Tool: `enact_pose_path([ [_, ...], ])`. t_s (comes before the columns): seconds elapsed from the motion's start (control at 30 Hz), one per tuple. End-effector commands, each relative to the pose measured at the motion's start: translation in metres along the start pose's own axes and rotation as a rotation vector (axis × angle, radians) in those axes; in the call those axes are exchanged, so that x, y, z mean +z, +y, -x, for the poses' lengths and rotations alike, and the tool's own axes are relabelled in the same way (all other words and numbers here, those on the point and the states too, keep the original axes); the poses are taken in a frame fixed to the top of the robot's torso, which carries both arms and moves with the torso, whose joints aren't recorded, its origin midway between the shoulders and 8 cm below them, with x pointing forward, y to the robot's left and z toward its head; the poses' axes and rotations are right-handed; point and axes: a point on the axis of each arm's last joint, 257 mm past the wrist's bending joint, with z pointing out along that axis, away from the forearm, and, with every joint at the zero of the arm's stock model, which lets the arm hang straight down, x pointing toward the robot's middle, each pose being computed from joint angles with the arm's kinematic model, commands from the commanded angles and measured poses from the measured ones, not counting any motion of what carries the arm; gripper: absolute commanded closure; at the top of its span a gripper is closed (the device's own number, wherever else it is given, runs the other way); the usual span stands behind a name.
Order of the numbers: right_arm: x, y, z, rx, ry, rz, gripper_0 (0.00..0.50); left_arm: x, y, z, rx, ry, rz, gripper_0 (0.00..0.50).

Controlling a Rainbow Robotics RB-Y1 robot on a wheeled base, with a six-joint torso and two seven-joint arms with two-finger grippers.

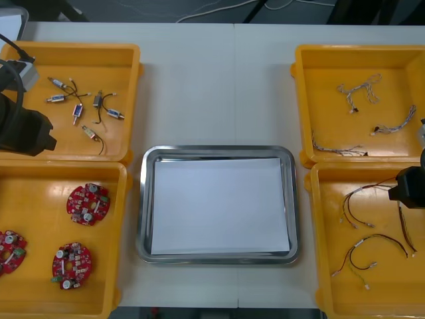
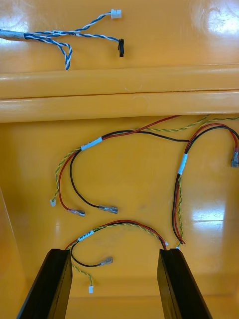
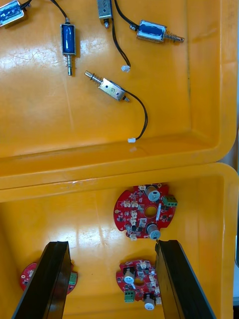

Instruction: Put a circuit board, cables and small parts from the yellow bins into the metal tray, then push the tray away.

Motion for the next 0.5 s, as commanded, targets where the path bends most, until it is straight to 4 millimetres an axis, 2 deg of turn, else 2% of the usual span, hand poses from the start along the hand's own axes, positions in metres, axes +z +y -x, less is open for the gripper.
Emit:
enact_pose_path([
  [0.03,-0.0073,-0.0012,0.0051,-0.032,-0.038,-0.001,0.000,-0.0119,0.0196,0.0010,0.043,-0.019,0.057,0.000],
  [0.5,-0.0073,-0.0012,0.0051,-0.032,-0.038,-0.001,0.000,-0.0119,0.0196,0.0010,0.043,-0.019,0.057,0.000],
])
